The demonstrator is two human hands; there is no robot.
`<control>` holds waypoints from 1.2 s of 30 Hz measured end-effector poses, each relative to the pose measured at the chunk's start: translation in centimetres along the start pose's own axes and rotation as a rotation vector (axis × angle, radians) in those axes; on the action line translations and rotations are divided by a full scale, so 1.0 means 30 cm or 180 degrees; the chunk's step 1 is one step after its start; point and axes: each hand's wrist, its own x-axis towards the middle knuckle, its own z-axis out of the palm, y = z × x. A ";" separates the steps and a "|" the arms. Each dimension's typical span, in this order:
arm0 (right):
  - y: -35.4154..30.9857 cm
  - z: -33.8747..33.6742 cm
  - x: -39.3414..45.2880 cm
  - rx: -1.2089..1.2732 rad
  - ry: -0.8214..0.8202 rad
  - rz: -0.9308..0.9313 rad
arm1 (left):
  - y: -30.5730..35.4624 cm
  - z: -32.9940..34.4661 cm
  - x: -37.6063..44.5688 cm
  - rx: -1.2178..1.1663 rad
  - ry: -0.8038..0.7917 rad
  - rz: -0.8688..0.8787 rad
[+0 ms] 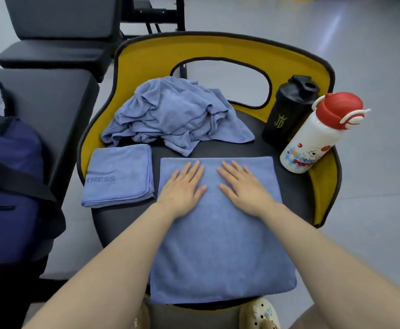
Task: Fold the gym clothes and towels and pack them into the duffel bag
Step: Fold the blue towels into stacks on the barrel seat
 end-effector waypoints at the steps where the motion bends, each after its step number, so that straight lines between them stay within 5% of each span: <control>1: 0.006 0.009 0.000 -0.0088 -0.0035 0.0073 | -0.011 0.009 0.005 0.0039 -0.0029 -0.0025; 6: 0.018 0.011 0.016 -0.0212 -0.0068 0.0512 | -0.023 -0.004 0.024 -0.0004 -0.0052 -0.0091; 15: 0.077 -0.053 0.029 0.0057 0.0307 0.1068 | -0.062 -0.081 0.029 0.0173 0.0810 -0.0552; 25: 0.007 -0.046 0.008 0.0460 0.0640 0.0117 | -0.110 -0.113 -0.001 -0.0607 0.0282 -0.0219; 36: -0.038 -0.040 0.043 0.0291 0.0910 0.0373 | -0.149 -0.133 -0.006 -0.0452 0.0504 -0.0468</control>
